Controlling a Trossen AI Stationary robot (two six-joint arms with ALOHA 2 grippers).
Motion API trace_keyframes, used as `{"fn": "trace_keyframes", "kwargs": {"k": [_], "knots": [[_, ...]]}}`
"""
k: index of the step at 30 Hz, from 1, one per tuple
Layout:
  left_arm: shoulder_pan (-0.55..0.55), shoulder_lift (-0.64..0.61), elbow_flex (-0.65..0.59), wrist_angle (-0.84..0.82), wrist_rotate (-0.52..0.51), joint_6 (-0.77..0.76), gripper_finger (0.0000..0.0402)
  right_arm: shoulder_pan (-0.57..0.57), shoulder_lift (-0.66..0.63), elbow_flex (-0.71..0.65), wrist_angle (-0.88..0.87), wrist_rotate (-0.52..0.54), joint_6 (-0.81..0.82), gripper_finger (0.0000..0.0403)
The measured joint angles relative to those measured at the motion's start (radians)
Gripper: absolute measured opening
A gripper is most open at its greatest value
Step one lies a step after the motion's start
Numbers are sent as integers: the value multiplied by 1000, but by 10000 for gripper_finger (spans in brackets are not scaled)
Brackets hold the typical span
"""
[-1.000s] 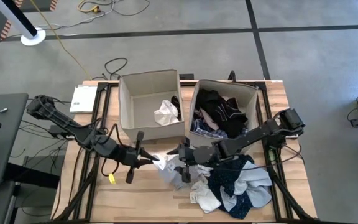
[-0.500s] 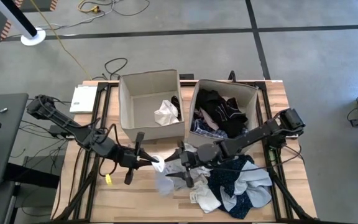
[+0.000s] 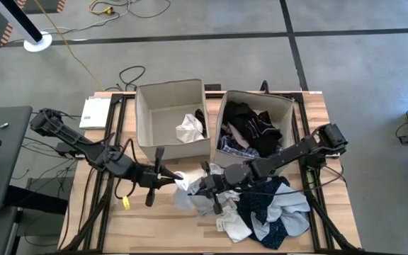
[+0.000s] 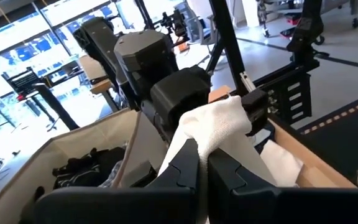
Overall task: Sort clothes
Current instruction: Put the white sock into the left white laundry bin
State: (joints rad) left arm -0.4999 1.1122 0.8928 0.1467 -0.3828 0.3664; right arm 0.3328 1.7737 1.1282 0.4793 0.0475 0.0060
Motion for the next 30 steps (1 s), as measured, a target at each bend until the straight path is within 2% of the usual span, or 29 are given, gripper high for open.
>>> {"fn": "trace_keyframes", "kwargs": {"k": [4, 8, 16, 20, 23, 30], "knots": [[0, 0, 0, -25, -12, -5, 1, 0, 0, 0, 2, 0, -9, 10], [-11, -7, 0, -104, -101, -11, 13, 10, -13, 0, -13, 0, -22, 3], [-59, -51, 0, -283, -208, -122, 106, 21, -120, 0, -118, 38, -78, 1], [-83, -65, 0, -375, -214, -228, 152, 10, -188, 0, -148, 61, -120, 1], [-103, -65, 0, -452, -214, -310, 172, -10, -237, 0, -164, 61, -148, 1], [-160, -31, 0, -563, -208, -454, 180, -100, -321, 0, -166, 59, -199, 0]]}}
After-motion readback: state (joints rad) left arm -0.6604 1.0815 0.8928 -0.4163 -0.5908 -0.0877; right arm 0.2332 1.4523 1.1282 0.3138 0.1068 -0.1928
